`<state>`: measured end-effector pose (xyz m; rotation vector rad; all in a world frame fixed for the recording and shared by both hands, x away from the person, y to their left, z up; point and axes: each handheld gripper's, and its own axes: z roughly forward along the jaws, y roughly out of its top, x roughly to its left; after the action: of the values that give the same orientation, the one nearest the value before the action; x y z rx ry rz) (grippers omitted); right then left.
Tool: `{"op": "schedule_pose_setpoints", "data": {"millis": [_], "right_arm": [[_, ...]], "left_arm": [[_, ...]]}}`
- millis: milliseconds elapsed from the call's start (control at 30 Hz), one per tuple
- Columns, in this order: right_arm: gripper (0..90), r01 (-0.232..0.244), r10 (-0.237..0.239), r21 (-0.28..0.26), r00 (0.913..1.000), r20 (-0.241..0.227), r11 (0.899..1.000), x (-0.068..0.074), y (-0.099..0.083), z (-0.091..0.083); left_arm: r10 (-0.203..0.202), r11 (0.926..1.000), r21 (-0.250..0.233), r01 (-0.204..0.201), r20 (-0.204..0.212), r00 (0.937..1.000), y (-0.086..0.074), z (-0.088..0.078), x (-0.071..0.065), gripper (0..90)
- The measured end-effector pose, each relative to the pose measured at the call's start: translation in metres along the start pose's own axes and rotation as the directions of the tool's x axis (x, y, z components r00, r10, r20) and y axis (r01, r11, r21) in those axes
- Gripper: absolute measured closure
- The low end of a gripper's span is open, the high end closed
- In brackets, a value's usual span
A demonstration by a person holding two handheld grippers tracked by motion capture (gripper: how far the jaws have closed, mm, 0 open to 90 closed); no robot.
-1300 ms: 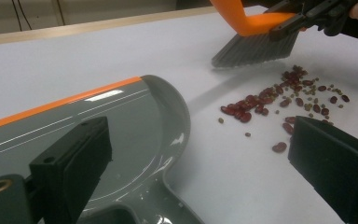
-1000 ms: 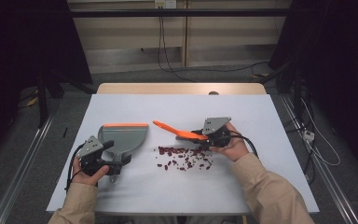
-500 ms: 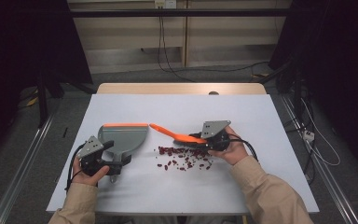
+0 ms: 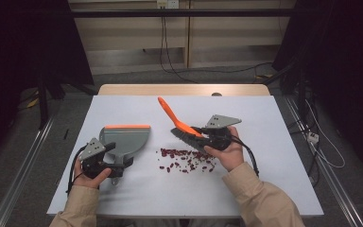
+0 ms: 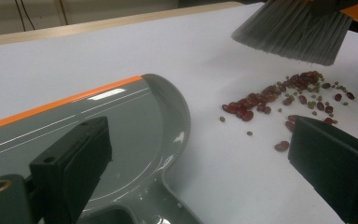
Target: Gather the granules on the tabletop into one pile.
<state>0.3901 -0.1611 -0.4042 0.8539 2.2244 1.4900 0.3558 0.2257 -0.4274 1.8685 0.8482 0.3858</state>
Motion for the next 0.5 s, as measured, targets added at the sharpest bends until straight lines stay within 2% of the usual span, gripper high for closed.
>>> {"op": "schedule_pose_setpoints", "data": {"millis": [67, 133, 267, 400, 500], "right_arm": [[71.5, -0.034, 0.034, -0.005, 0.9994, -0.006, 0.999, 0.007, 0.001, 0.002], [71.5, -0.032, 0.032, -0.007, 0.9995, 0.009, 0.999, 0.012, 0.001, 0.005], [71.5, -0.071, 0.071, -0.001, 0.9975, 0.010, 0.998, 0.016, -0.001, 0.010], [71.5, -0.145, 0.145, 0.005, 0.9893, 0.018, 0.989, 0.019, -0.003, 0.012], [71.5, -0.176, 0.176, -0.003, 0.9838, 0.035, 0.984, 0.023, -0.004, 0.013]], "left_arm": [[0.000, 1.0000, 0.000, 0.000, 0.000, 1.0000, 0.000, 0.000, 0.000, 5.9], [-0.001, 1.0000, -0.001, 0.001, 0.001, 1.0000, 0.000, 0.000, 0.000, 5.9], [0.000, 1.0000, -0.001, 0.000, 0.002, 1.0000, 0.000, 0.000, 0.000, 5.9], [0.002, 1.0000, 0.000, -0.002, 0.001, 1.0000, 0.000, 0.000, 0.000, 5.9], [0.000, 1.0000, 0.002, 0.000, 0.003, 1.0000, 0.000, 0.001, 0.000, 5.9]]}}
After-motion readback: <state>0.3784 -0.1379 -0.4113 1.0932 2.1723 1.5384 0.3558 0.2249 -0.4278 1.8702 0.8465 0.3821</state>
